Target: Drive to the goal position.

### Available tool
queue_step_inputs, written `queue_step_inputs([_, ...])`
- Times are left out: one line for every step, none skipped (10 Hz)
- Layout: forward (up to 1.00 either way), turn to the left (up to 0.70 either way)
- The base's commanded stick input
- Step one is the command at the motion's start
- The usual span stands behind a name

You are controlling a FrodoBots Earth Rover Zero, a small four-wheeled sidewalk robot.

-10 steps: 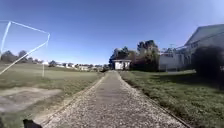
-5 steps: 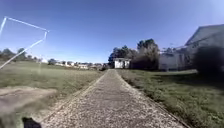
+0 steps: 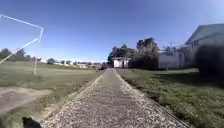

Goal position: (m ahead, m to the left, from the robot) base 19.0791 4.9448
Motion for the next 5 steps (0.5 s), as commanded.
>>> queue_step_inputs([0.50,0.00])
queue_step_inputs([0.50,0.00])
queue_step_inputs([0.50,0.00])
queue_step_inputs([0.50,0.00])
queue_step_inputs([0.50,0.00])
